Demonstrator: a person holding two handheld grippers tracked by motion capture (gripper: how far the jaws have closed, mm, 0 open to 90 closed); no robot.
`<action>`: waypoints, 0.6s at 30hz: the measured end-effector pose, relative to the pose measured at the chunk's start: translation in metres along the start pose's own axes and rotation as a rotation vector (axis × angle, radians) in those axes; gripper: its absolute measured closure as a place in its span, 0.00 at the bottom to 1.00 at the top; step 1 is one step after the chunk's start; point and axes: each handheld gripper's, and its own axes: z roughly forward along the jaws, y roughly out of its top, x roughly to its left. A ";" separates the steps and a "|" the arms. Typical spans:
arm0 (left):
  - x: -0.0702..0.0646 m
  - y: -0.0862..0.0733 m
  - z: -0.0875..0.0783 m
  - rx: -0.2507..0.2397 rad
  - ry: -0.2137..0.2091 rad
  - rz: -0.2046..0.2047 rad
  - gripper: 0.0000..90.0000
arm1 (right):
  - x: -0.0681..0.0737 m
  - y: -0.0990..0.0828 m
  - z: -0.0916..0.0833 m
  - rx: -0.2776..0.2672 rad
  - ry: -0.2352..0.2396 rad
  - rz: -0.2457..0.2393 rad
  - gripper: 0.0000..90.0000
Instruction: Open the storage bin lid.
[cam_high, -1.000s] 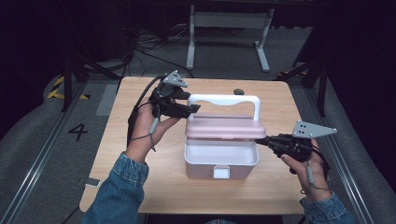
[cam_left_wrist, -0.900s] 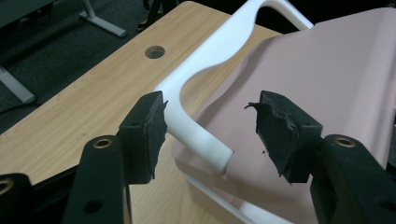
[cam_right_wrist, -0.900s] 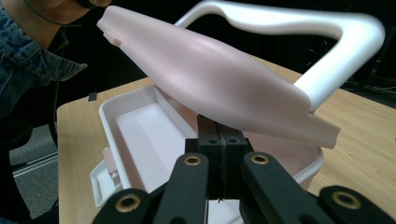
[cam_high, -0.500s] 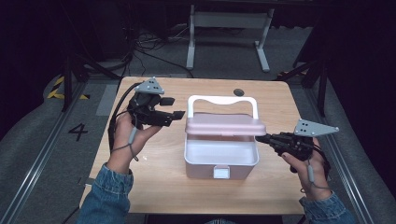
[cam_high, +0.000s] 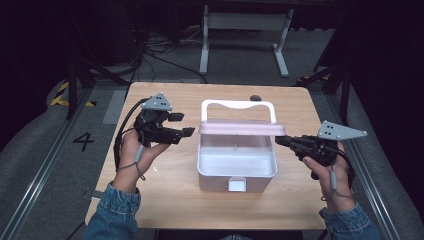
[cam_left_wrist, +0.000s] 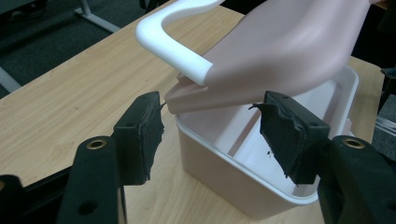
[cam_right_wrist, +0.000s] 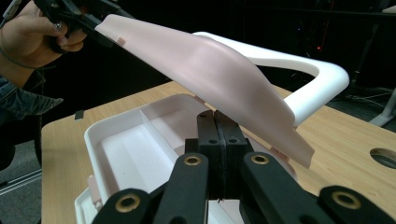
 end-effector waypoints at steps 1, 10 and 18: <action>0.001 0.000 0.000 0.008 0.000 0.010 0.44 | 0.000 0.001 0.000 -0.002 -0.002 0.002 1.00; -0.001 -0.003 0.014 -0.013 0.017 0.020 0.42 | -0.004 0.006 0.001 -0.017 -0.029 0.003 1.00; -0.004 -0.001 0.024 -0.047 0.039 0.018 0.40 | -0.002 0.011 0.003 -0.019 -0.052 0.006 1.00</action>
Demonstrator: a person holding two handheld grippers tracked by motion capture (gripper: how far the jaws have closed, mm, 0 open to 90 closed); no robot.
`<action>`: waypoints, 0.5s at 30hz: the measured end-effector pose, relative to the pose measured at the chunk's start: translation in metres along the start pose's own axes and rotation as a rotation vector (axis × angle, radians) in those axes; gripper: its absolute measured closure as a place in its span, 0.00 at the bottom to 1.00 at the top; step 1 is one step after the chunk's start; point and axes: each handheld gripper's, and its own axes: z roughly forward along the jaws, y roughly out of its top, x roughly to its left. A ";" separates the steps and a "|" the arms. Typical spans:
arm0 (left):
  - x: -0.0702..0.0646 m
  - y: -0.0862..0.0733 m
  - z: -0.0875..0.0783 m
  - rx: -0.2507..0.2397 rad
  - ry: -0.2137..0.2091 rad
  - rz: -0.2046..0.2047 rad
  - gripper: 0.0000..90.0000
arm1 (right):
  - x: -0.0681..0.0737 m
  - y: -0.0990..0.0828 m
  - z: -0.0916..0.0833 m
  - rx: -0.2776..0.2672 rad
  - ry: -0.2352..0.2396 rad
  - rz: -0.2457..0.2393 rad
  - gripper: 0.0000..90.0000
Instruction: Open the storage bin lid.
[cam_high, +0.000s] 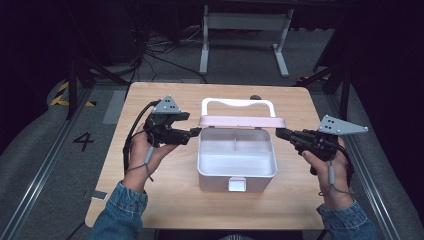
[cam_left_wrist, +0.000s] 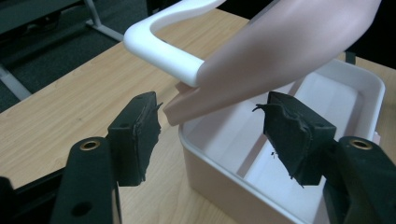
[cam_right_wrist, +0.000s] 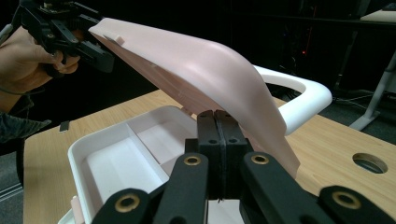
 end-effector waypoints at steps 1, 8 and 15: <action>0.000 0.000 0.001 -0.010 0.001 -0.003 0.40 | 0.000 0.000 0.000 0.002 0.000 -0.003 1.00; 0.000 0.000 0.016 -0.043 0.022 0.014 0.39 | 0.000 0.001 -0.001 -0.001 -0.008 0.004 1.00; -0.004 0.005 0.023 -0.079 0.034 0.037 0.37 | 0.000 0.001 -0.003 -0.001 -0.013 0.007 1.00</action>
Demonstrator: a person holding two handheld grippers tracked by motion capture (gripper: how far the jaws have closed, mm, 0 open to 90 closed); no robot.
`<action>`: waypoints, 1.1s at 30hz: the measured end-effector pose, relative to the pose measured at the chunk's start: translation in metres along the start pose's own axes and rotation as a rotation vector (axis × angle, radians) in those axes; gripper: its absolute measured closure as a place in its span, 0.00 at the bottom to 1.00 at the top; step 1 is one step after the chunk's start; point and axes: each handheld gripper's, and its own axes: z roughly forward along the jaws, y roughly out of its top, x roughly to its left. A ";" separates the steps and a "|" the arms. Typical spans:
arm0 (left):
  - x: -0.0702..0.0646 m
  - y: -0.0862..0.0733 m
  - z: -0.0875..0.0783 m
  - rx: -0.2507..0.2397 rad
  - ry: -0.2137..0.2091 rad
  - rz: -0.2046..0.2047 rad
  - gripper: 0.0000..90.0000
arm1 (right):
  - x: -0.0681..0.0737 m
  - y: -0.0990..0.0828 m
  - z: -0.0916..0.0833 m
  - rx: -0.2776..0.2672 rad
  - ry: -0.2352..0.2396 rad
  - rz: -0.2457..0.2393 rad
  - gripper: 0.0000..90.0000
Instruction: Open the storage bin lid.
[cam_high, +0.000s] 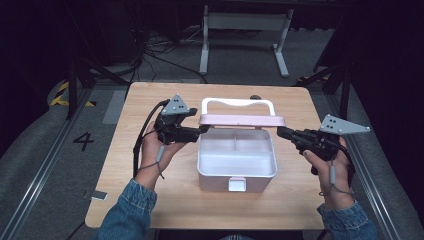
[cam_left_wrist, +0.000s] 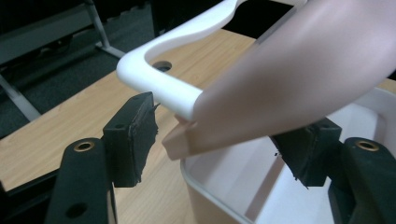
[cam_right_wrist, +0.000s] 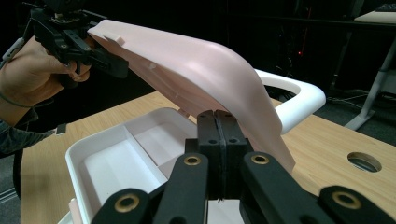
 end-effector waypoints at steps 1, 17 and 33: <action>0.000 0.001 0.001 -0.011 0.005 0.007 0.37 | 0.000 0.000 0.000 0.001 -0.001 0.000 1.00; -0.013 0.011 0.013 -0.067 0.043 0.026 0.58 | -0.002 0.000 -0.002 -0.010 0.003 0.007 1.00; -0.012 0.011 0.006 -0.114 0.059 0.048 0.71 | -0.004 0.001 -0.006 0.005 0.004 -0.003 0.90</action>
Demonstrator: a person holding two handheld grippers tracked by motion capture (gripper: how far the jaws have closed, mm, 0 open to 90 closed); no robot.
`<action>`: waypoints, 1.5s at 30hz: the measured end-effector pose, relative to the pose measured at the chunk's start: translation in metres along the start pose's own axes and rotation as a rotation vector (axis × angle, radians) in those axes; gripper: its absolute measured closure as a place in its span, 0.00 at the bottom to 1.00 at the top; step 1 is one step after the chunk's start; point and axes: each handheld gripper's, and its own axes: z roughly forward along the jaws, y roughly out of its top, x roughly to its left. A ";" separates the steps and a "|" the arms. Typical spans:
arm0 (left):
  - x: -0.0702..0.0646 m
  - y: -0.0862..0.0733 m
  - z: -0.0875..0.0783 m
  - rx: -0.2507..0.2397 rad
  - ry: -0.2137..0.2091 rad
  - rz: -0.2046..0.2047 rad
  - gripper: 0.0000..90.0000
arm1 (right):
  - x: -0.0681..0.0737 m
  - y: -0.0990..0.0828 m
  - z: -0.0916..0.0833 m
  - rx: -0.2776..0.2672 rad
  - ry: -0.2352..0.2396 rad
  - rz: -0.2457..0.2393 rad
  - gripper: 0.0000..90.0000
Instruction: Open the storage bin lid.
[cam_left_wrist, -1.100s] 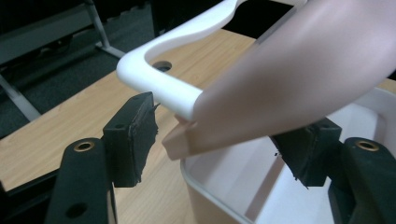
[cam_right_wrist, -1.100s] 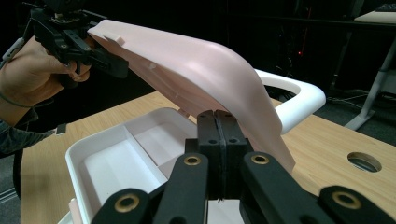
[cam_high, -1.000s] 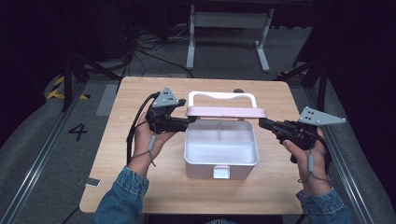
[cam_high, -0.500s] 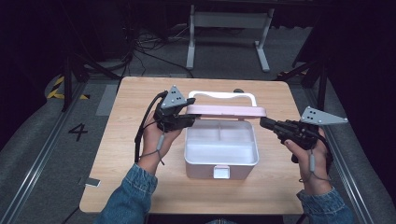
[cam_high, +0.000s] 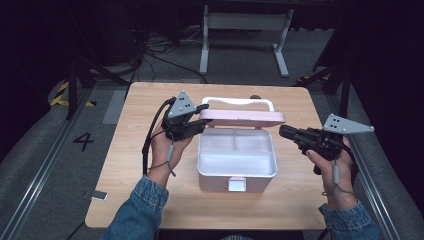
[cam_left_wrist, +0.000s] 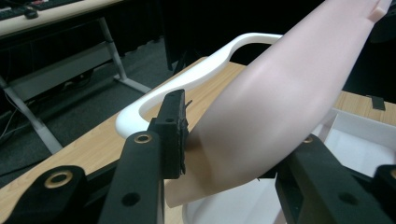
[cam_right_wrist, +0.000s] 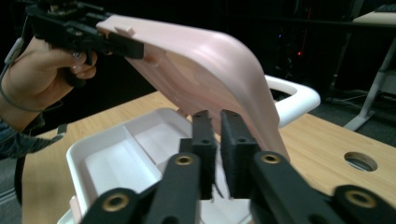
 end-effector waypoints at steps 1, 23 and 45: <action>0.000 0.000 0.000 0.000 0.000 0.000 0.72 | 0.000 0.001 -0.001 0.015 0.000 -0.005 0.87; 0.023 0.016 0.015 0.031 0.013 -0.046 0.74 | -0.017 -0.004 -0.051 0.029 -0.124 0.007 0.60; 0.038 0.024 0.033 0.057 0.061 -0.092 0.74 | -0.060 -0.047 -0.056 0.345 -0.241 0.201 0.44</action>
